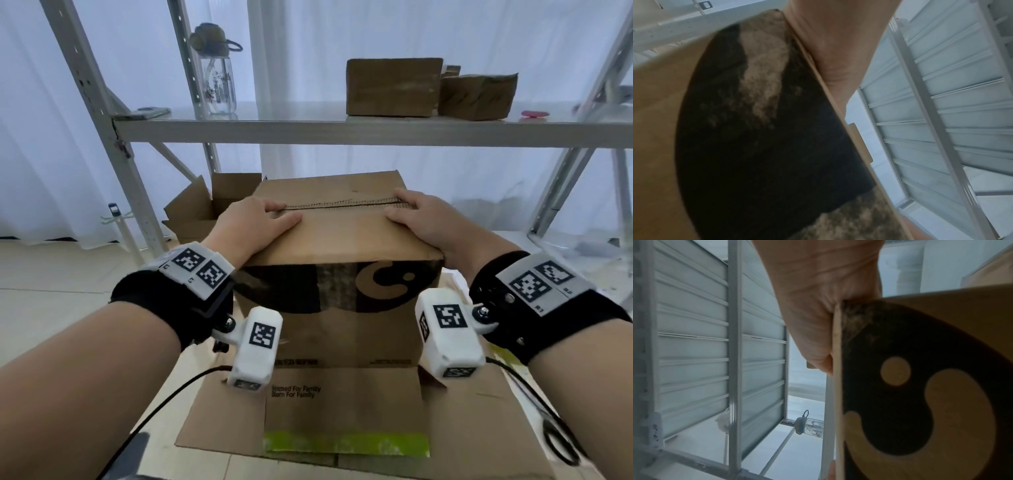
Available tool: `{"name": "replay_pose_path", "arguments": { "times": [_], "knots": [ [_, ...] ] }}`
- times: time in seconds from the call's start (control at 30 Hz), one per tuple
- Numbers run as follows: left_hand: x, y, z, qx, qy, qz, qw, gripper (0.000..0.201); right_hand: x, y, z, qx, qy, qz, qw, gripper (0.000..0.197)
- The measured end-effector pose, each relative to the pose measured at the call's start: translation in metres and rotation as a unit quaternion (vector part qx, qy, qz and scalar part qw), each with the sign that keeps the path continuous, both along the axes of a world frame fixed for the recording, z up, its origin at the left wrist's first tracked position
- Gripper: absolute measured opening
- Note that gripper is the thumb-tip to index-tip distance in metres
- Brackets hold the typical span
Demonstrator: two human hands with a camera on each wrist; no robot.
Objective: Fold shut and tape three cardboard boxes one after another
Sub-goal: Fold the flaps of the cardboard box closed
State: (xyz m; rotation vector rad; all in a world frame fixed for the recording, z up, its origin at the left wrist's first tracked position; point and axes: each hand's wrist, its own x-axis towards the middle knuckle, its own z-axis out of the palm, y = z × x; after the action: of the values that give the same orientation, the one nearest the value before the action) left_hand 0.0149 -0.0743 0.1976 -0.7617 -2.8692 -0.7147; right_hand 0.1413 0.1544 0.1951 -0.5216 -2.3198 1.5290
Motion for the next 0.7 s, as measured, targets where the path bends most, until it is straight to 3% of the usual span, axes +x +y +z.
{"name": "replay_pose_path", "arguments": {
  "times": [0.13, 0.27, 0.43, 0.7],
  "knots": [
    [-0.003, 0.010, -0.011, 0.018, -0.002, 0.014, 1.000, 0.056, -0.010, 0.009, 0.002, 0.055, -0.016, 0.011, 0.998, 0.057],
    [-0.006, 0.024, -0.037, -0.011, -0.020, 0.011, 1.000, 0.057, -0.018, 0.022, -0.030, 0.088, -0.059, 0.025, 0.994, 0.057],
    [-0.018, 0.038, -0.064, -0.084, -0.009, 0.005, 0.996, 0.054, -0.035, 0.031, -0.068, 0.224, -0.115, 0.010, 0.968, 0.059],
    [-0.034, 0.047, -0.069, -0.119, 0.020, 0.017, 0.993, 0.046, -0.053, 0.036, -0.069, 0.325, -0.136, -0.003, 0.936, 0.041]
  ]
}}
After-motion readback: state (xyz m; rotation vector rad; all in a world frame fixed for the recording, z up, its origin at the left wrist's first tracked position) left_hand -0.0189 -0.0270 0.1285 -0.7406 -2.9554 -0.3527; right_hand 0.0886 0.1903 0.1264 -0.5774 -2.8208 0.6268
